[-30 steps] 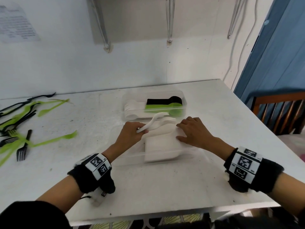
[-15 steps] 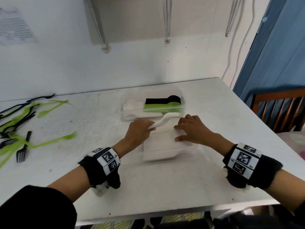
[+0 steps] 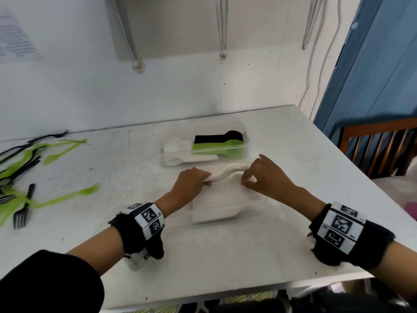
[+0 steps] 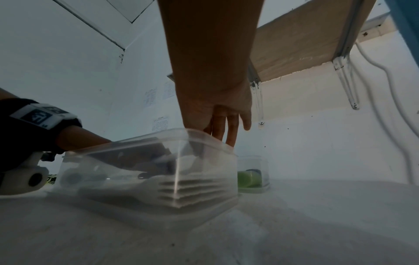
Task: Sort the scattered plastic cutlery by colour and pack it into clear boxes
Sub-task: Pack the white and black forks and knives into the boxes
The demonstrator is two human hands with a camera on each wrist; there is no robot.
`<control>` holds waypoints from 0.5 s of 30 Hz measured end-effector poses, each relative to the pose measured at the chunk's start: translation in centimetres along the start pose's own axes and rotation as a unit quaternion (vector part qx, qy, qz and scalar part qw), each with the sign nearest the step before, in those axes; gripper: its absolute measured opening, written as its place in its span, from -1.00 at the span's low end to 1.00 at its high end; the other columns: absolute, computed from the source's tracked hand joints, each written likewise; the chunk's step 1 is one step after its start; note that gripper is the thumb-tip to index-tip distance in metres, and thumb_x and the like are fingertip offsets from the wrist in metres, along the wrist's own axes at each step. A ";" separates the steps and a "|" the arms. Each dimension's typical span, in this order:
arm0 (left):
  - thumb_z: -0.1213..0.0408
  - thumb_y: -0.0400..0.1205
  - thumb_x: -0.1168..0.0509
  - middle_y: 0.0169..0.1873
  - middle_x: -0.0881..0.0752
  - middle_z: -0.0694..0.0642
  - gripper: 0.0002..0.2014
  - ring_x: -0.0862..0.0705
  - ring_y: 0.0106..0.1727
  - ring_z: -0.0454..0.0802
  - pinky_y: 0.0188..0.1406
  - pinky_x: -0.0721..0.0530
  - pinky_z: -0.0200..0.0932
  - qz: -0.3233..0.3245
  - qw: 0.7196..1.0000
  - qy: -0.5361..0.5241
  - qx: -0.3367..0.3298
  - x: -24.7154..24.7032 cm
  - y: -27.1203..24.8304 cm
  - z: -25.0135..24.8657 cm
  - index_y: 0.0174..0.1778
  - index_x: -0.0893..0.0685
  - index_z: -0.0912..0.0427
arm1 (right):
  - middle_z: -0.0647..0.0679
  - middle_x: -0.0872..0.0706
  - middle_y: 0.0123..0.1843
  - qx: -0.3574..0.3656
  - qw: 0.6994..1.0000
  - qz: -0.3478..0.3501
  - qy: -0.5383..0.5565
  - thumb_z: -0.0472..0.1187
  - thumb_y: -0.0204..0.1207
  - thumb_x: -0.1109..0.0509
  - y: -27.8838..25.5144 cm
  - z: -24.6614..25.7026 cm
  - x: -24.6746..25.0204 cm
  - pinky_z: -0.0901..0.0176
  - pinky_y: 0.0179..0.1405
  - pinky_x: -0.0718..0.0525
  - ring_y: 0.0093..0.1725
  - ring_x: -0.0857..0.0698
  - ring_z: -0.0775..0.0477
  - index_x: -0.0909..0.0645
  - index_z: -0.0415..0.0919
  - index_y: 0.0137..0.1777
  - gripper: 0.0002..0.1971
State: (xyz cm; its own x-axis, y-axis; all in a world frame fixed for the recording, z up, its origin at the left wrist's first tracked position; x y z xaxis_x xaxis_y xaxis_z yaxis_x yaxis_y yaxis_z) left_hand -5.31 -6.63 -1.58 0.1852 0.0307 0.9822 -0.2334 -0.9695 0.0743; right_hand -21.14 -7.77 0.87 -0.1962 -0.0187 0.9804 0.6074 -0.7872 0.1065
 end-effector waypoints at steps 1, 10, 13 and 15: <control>0.28 0.68 -0.19 -0.01 -0.76 0.13 -0.79 -0.66 0.03 0.10 -0.28 -0.30 -0.20 0.002 1.000 0.002 0.001 -0.1 0.0 0.0 0.06 -0.73 0.16 | -0.01 -0.80 -0.05 -0.001 0.999 -0.035 0.003 -0.06 0.56 -0.35 0.0 -0.1 0.7 0.16 0.41 -0.18 0.08 -0.62 -0.08 -0.76 -0.14 0.00 -0.79; 0.12 0.68 -0.19 -0.03 -0.75 0.11 -0.76 -0.66 0.00 0.08 -0.29 -0.28 -0.19 -0.008 1.000 0.019 0.003 0.1 -0.2 -0.1 0.14 -0.69 0.10 | -0.05 -0.74 -0.12 -0.014 0.992 -0.122 0.016 -0.16 0.39 -0.53 0.4 -0.4 2.0 0.17 -0.09 -0.24 -0.07 -0.62 -0.18 -0.65 -0.20 -0.08 -0.82; 0.14 0.66 -0.23 -0.07 -0.76 0.12 -0.77 -0.66 -0.03 0.07 -0.29 -0.27 -0.18 -0.013 0.999 -0.023 0.021 0.1 -0.3 0.4 0.06 -0.73 0.14 | 0.02 -0.76 -0.03 -0.013 0.993 -0.115 0.003 -0.14 0.47 -0.45 1.3 -0.5 1.7 0.18 -0.07 -0.24 0.03 -0.62 -0.13 -0.64 -0.18 0.04 -0.81; 0.15 0.65 -0.26 -0.10 -0.76 0.13 -0.78 -0.66 -0.05 0.08 -0.30 -0.29 -0.17 -0.015 0.998 -0.047 0.031 0.1 -0.4 0.7 0.02 -0.75 0.17 | 0.02 -0.77 -0.09 -0.017 0.992 -0.123 0.001 -0.16 0.47 -0.45 1.8 -0.5 1.6 0.18 -0.07 -0.23 -0.01 -0.64 -0.13 -0.67 -0.17 0.00 -0.85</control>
State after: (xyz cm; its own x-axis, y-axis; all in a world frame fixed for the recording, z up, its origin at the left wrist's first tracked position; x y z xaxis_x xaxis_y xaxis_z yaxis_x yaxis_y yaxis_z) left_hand -4.51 -6.38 -1.61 0.2804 0.0407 0.9590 -0.1681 -0.9816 0.0908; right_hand -20.78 -9.49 2.56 -0.3363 0.1750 0.9254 0.5156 -0.7880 0.3364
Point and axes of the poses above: each hand's wrist, its own y-axis towards the middle knuckle, its own x-axis out of the back of the hand, z = x × y, the point moved 8 cm from there along y, towards the middle knuckle
